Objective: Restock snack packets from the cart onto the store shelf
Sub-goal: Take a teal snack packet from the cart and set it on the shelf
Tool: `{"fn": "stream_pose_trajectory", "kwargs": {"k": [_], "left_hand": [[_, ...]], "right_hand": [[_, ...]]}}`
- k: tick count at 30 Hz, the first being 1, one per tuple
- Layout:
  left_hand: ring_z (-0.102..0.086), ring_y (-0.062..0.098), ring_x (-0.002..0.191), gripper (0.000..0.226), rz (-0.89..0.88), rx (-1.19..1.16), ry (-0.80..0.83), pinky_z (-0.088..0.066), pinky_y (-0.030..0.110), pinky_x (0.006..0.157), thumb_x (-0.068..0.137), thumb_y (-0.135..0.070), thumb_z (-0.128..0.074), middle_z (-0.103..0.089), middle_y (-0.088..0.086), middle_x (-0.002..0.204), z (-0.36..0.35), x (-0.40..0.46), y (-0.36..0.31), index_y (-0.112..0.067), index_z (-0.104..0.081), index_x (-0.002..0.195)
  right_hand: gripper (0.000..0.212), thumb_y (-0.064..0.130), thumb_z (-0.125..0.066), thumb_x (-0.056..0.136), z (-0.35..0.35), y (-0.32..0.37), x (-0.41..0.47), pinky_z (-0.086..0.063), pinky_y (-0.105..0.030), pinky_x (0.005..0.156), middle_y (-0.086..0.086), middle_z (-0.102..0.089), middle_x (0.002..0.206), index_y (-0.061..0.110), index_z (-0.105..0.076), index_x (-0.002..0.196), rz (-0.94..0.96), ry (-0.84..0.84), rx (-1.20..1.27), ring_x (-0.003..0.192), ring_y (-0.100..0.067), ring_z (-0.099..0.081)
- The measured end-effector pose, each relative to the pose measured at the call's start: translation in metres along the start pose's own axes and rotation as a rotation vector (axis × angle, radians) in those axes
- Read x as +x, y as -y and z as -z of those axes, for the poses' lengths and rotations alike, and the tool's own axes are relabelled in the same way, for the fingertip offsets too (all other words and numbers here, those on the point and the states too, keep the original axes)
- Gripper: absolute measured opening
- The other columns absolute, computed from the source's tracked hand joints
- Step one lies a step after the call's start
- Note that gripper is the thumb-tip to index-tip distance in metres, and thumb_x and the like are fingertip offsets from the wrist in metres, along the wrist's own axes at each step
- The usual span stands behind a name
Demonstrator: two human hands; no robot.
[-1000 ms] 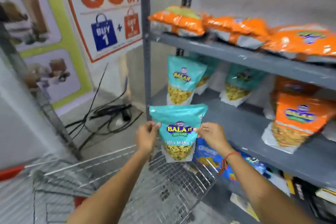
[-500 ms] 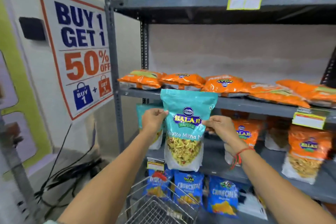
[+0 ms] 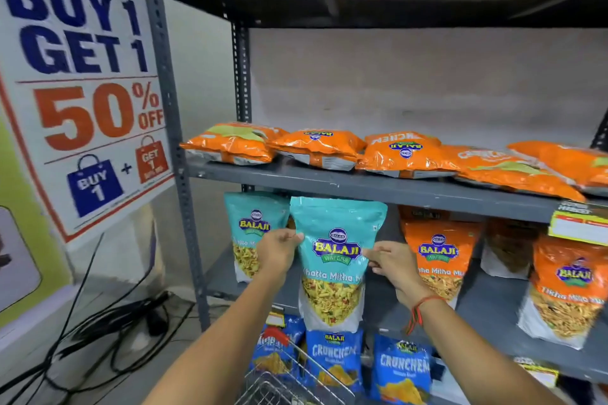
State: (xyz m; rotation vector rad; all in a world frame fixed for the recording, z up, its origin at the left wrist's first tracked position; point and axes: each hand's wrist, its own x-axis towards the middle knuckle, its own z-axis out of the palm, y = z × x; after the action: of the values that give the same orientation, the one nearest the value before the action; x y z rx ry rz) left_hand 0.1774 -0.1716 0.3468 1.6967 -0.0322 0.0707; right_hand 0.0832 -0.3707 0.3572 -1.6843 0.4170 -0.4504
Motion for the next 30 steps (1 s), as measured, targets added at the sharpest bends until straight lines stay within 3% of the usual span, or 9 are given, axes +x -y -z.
{"fn": "stream_pose_trajectory", "kwargs": {"k": [6, 11, 14, 17, 20, 23, 25, 28, 30], "left_hand": [[-0.065, 0.025, 0.086, 0.009, 0.038, 0.008, -0.014, -0.055, 0.042, 0.088, 0.078, -0.028, -0.072, -0.073, 0.007, 0.088, -0.041, 0.046, 0.017, -0.019, -0.072, 0.075], [-0.058, 0.021, 0.075, 0.017, 0.030, 0.020, -0.008, -0.039, 0.028, 0.071, 0.080, -0.023, -0.070, -0.072, 0.020, 0.083, -0.070, 0.074, 0.032, -0.006, -0.073, 0.076], [-0.066, 0.028, 0.083, 0.017, 0.055, 0.041, -0.003, -0.045, 0.031, 0.074, 0.078, -0.024, -0.072, -0.076, 0.019, 0.093, -0.084, 0.090, 0.045, -0.007, -0.075, 0.078], [-0.061, 0.020, 0.084, 0.017, 0.052, 0.051, 0.025, -0.047, 0.031, 0.077, 0.080, -0.020, -0.072, -0.074, 0.013, 0.095, -0.092, 0.095, 0.052, -0.005, -0.076, 0.088], [-0.068, 0.026, 0.090, 0.008, 0.046, 0.012, 0.057, -0.055, 0.042, 0.089, 0.078, -0.020, -0.073, -0.075, 0.012, 0.092, -0.101, 0.099, 0.058, -0.014, -0.077, 0.080], [-0.070, 0.030, 0.096, 0.006, 0.060, -0.010, 0.117, -0.054, 0.051, 0.092, 0.070, -0.036, -0.072, -0.076, 0.009, 0.090, -0.107, 0.107, 0.074, -0.033, -0.074, 0.066], [-0.070, 0.029, 0.100, 0.022, 0.069, -0.063, 0.188, -0.054, 0.052, 0.094, 0.066, -0.042, -0.073, -0.076, 0.010, 0.097, -0.108, 0.104, 0.084, -0.028, -0.076, 0.083], [-0.067, 0.021, 0.108, 0.055, 0.116, -0.142, 0.315, -0.056, 0.043, 0.093, 0.065, -0.023, -0.085, -0.072, 0.005, 0.113, -0.107, 0.088, 0.106, -0.013, -0.062, 0.114], [-0.064, 0.010, 0.108, 0.068, 0.176, -0.120, 0.395, -0.058, 0.027, 0.087, 0.058, -0.018, -0.089, -0.068, -0.004, 0.115, -0.108, 0.075, 0.133, -0.021, -0.056, 0.117]], "right_hand": [[0.009, 0.014, -0.073, 0.077, -0.005, -0.031, 0.060, -0.050, -0.025, 0.060, -0.003, -0.071, 0.073, 0.017, -0.070, 0.069, -0.007, -0.060, -0.024, 0.065, -0.013, -0.061], [0.003, 0.016, -0.074, 0.077, -0.005, -0.057, 0.103, -0.049, -0.025, 0.060, -0.003, -0.073, 0.077, 0.015, -0.071, 0.075, -0.043, -0.074, -0.032, 0.069, -0.015, -0.063], [0.006, 0.017, -0.073, 0.077, -0.004, -0.076, 0.122, -0.049, -0.027, 0.062, -0.006, -0.074, 0.080, 0.018, -0.070, 0.072, -0.067, -0.076, -0.031, 0.072, -0.018, -0.064], [0.004, 0.019, -0.073, 0.078, -0.003, -0.092, 0.134, -0.049, -0.027, 0.062, -0.010, -0.074, 0.086, 0.016, -0.070, 0.077, -0.097, -0.065, -0.032, 0.073, -0.019, -0.065], [0.007, 0.018, -0.070, 0.081, 0.001, -0.099, 0.135, -0.048, -0.027, 0.064, -0.004, -0.073, 0.084, 0.018, -0.067, 0.074, -0.095, -0.049, 0.004, 0.075, -0.017, -0.064], [0.008, 0.020, -0.067, 0.084, 0.009, -0.102, 0.136, -0.048, -0.024, 0.067, 0.001, -0.072, 0.085, 0.013, -0.066, 0.082, -0.028, 0.050, -0.014, 0.081, -0.014, -0.066], [0.026, 0.024, -0.073, 0.078, 0.013, -0.112, 0.138, -0.051, -0.020, 0.074, 0.001, -0.072, 0.101, 0.014, -0.064, 0.100, -0.043, 0.187, 0.002, 0.092, -0.009, -0.067], [0.082, 0.035, -0.087, 0.058, 0.014, -0.144, 0.144, -0.049, -0.034, 0.097, 0.007, -0.061, 0.127, 0.025, -0.046, 0.128, -0.162, 0.386, -0.093, 0.114, -0.013, -0.059], [0.079, 0.024, -0.089, 0.058, 0.010, -0.170, 0.142, -0.048, -0.031, 0.099, 0.006, -0.057, 0.130, 0.030, -0.042, 0.122, -0.219, 0.502, -0.173, 0.116, -0.010, -0.057]]}}
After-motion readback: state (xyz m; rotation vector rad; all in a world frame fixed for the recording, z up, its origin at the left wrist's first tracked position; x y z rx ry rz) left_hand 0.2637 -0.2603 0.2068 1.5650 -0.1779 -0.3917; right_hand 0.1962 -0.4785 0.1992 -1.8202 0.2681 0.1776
